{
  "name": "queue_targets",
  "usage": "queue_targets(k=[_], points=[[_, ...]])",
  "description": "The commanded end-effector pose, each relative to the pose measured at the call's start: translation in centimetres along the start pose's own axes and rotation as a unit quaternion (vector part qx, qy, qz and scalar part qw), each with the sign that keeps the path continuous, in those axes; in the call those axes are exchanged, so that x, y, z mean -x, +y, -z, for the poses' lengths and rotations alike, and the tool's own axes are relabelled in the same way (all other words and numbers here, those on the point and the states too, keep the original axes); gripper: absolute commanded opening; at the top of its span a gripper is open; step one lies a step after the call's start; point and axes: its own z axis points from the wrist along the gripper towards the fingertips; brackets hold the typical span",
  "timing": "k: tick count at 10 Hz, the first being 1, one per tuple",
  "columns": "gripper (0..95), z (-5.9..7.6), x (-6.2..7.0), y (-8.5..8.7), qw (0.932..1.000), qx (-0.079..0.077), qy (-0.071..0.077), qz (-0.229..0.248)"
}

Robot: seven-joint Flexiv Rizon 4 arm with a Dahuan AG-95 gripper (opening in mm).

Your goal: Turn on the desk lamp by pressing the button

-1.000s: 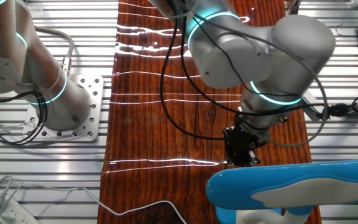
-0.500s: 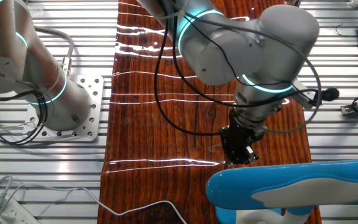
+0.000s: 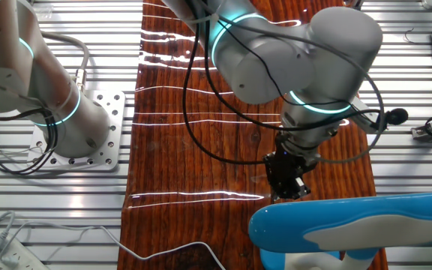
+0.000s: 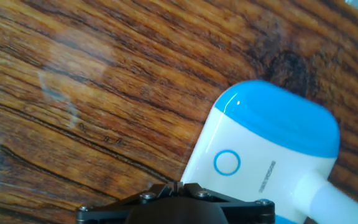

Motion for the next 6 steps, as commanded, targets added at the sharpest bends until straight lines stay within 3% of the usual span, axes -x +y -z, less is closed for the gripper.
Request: queue_targets(k=[1,6], points=[[0.0,0.01,0.0,-0.03,1.0,0.001,0.0,0.001],[0.0,-0.08,0.06,-0.02,0.9999,0.005,0.0,0.009]])
